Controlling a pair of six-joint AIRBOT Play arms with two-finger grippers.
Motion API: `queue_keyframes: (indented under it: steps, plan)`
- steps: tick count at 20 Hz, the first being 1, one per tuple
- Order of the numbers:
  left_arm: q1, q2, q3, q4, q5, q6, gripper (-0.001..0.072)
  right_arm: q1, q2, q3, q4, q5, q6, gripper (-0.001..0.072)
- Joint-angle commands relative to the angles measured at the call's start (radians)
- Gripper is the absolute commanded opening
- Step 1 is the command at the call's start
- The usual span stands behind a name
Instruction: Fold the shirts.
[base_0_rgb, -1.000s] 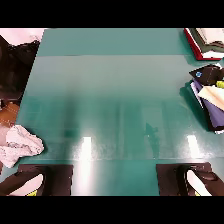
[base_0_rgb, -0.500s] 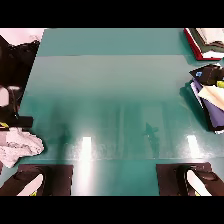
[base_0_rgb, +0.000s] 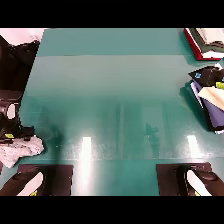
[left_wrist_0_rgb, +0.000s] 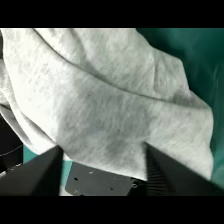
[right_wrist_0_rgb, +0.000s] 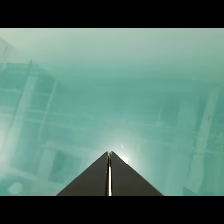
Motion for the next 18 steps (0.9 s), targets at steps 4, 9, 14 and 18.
queue_keyframes:
  steps: [4, 9, 14, 18]
  plan:
    - [0.045, 0.001, 0.015, -0.098, 0.087, 0.053, 0.0023, 0.001, 0.001, 0.000, 0.002, 0.005, 0.000, 0.0012]
    - [0.044, 0.002, 0.389, -0.352, 0.087, 0.187, 0.0022, 0.001, 0.001, 0.000, 0.011, -0.029, 0.001, 0.0013]
    - [0.044, 0.002, 0.855, -0.867, 0.089, 0.289, 0.0022, 0.001, 0.001, 0.001, 0.012, -0.066, 0.016, 0.0012]
    - [0.044, 0.000, 1.017, -1.214, 0.090, 0.334, 0.0022, 0.001, 0.001, 0.003, 0.110, -0.129, 0.016, 0.0012]
